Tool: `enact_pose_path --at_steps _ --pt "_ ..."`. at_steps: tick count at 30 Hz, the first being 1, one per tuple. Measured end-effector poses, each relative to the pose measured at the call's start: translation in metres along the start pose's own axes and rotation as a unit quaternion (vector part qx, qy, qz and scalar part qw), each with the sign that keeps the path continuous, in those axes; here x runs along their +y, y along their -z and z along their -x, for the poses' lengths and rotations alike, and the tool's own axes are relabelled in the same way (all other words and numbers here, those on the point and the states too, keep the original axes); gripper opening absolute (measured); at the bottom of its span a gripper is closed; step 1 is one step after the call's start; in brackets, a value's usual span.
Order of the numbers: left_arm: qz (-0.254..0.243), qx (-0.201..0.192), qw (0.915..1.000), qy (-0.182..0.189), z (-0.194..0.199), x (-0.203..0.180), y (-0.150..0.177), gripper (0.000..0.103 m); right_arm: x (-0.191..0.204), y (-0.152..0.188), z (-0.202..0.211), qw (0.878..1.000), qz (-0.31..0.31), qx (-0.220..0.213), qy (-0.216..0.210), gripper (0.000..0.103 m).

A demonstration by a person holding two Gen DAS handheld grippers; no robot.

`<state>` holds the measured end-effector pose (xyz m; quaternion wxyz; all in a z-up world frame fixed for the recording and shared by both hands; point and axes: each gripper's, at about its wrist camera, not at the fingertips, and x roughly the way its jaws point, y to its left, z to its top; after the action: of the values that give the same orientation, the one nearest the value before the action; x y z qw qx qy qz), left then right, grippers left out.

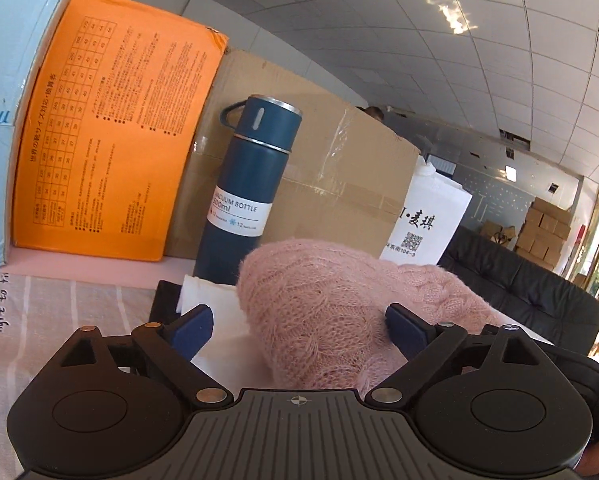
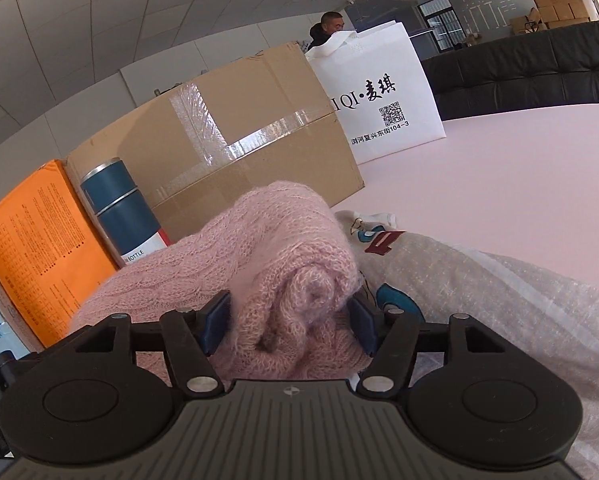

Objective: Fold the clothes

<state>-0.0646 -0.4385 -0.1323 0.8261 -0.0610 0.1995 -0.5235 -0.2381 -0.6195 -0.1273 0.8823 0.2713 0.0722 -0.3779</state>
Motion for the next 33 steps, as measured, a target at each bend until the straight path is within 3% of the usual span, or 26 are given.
enact_pose_path --at_steps 4,6,11,15,19,25,28,33 --pt "-0.066 0.044 0.9953 -0.056 -0.016 -0.006 0.009 0.096 0.000 0.003 -0.006 1.000 0.009 0.014 0.016 0.074" --pt "-0.076 0.051 0.9938 -0.064 -0.018 -0.004 0.014 0.098 0.000 0.006 -0.010 0.999 0.014 0.020 0.024 0.080" --pt "-0.050 0.023 0.9972 -0.051 -0.001 0.003 0.005 0.098 0.002 0.011 -0.011 0.999 0.029 0.013 0.039 0.095" --pt "-0.049 0.006 0.9967 -0.065 0.027 0.010 -0.001 0.098 -0.001 0.010 -0.007 0.999 0.020 0.000 0.034 0.097" --pt "-0.037 -0.004 0.9964 -0.076 0.060 0.024 -0.007 0.099 -0.004 0.010 0.019 0.996 -0.006 -0.091 0.025 0.097" --pt "-0.027 -0.019 0.9955 -0.089 0.113 0.044 -0.016 0.099 -0.011 0.015 0.060 0.970 -0.043 -0.230 0.064 0.103" --pt "-0.033 -0.027 0.9950 -0.090 0.146 0.055 -0.021 0.100 -0.003 0.016 0.079 0.961 -0.036 -0.260 0.090 0.103" --pt "-0.026 -0.051 0.9952 -0.079 0.191 0.074 -0.030 0.102 0.020 0.025 0.140 0.956 -0.046 -0.282 0.065 0.103"
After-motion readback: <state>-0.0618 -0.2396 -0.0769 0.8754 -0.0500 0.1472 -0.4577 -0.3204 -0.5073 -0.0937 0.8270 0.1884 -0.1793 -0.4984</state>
